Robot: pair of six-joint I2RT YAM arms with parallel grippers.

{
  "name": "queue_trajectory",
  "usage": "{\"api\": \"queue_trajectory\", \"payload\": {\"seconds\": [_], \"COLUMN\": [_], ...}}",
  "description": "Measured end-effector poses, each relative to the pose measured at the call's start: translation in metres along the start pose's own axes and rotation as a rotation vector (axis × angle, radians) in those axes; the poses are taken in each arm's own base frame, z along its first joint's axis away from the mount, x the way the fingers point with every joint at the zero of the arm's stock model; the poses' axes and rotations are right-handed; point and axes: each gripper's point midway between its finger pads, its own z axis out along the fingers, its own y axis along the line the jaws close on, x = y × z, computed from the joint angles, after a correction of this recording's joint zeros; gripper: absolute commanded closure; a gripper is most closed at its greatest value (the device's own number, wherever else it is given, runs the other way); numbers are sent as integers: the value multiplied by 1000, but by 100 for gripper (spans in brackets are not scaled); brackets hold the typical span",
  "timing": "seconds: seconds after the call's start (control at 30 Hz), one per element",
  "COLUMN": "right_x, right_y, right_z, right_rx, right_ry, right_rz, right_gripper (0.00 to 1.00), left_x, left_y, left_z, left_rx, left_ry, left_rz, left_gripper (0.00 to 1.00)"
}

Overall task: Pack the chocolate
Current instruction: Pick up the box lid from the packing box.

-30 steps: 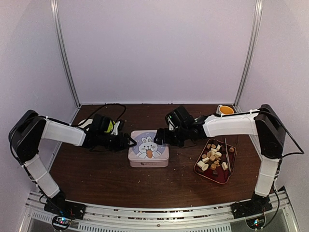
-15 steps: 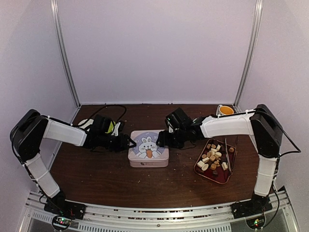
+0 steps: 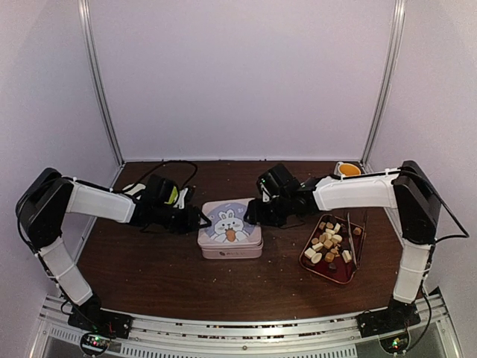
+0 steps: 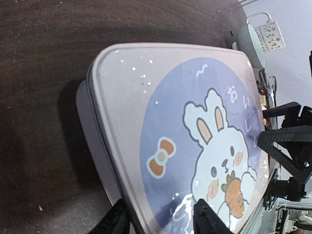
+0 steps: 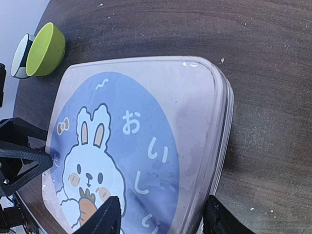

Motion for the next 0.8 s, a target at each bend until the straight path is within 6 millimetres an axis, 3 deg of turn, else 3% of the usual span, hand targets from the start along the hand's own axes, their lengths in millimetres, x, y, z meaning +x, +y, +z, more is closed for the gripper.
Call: {"api": "queue_trajectory", "payload": {"seconds": [0.2, 0.43, 0.8], "right_x": [-4, -11, -11], "right_y": [4, 11, 23], "right_z": [-8, -19, -23], "right_rx": [-11, -33, -92], "right_ry": [-12, -33, -24], "right_rz": [-1, -6, 1], "right_gripper": [47, 66, 67], "left_x": [-2, -6, -15], "left_y": [-3, -6, -7], "left_z": [-2, -11, -30], "left_rx": [-13, -50, -102], "left_ry": [4, -4, -54], "left_rz": [2, 13, 20], "left_gripper": [55, 60, 62]}}
